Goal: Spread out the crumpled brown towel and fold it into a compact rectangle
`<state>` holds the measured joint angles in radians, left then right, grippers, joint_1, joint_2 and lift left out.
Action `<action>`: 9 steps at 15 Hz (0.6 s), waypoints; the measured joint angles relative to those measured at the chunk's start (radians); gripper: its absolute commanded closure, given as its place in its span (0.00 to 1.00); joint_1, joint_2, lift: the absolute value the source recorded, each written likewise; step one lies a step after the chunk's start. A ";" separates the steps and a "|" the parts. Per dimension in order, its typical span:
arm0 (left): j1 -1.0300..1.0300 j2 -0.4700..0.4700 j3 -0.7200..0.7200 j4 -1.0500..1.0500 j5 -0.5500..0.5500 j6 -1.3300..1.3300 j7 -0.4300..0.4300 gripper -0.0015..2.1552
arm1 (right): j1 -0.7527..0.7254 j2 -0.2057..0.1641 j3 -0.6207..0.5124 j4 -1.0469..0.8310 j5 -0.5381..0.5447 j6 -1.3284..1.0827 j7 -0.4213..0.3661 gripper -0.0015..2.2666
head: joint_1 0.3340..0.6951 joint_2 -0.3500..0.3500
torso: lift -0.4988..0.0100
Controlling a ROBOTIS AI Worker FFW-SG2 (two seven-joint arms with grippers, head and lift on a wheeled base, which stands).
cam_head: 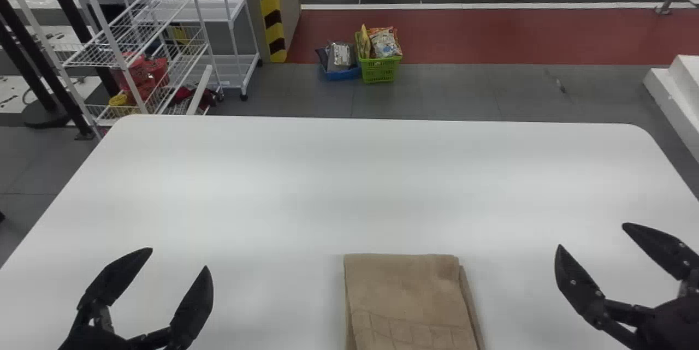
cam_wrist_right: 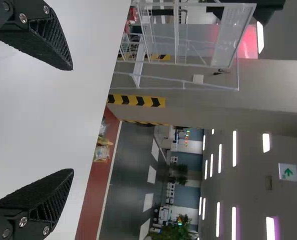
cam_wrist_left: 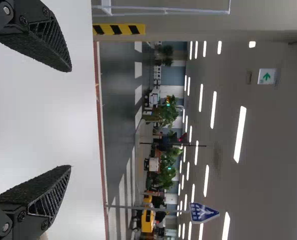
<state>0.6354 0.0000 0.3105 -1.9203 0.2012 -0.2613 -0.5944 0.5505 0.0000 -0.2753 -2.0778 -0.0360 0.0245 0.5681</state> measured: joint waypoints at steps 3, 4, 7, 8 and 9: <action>0.000 0.000 -0.006 0.002 -0.013 0.001 -0.007 0.06 | 0.000 0.000 0.009 -0.036 -0.005 0.090 -0.027 0.04 | 1.00 0.54 | 0.73; 0.001 0.000 -0.007 0.002 -0.014 0.002 -0.008 0.06 | 0.000 0.000 0.015 -0.042 -0.009 0.106 -0.028 0.04 | 1.00 0.54 | 0.73; 0.000 0.000 -0.008 0.003 -0.015 0.003 -0.011 0.06 | 0.000 0.000 0.037 -0.053 -0.011 0.132 -0.049 0.04 | 1.00 0.56 | 0.73; 0.001 0.000 -0.008 0.003 -0.015 0.003 -0.013 0.07 | 0.000 0.000 0.041 -0.057 -0.011 0.142 -0.052 0.04 | 1.00 0.56 | 0.73; 0.001 0.000 -0.009 0.003 -0.014 0.003 -0.015 0.07 | 0.000 0.000 0.044 -0.058 -0.010 0.148 -0.053 0.04 | 1.00 0.56 | 0.73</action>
<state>0.6360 0.0000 0.3019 -1.9175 0.1871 -0.2583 -0.6099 0.5507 0.0000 -0.2317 -2.1358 -0.0464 0.1724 0.5151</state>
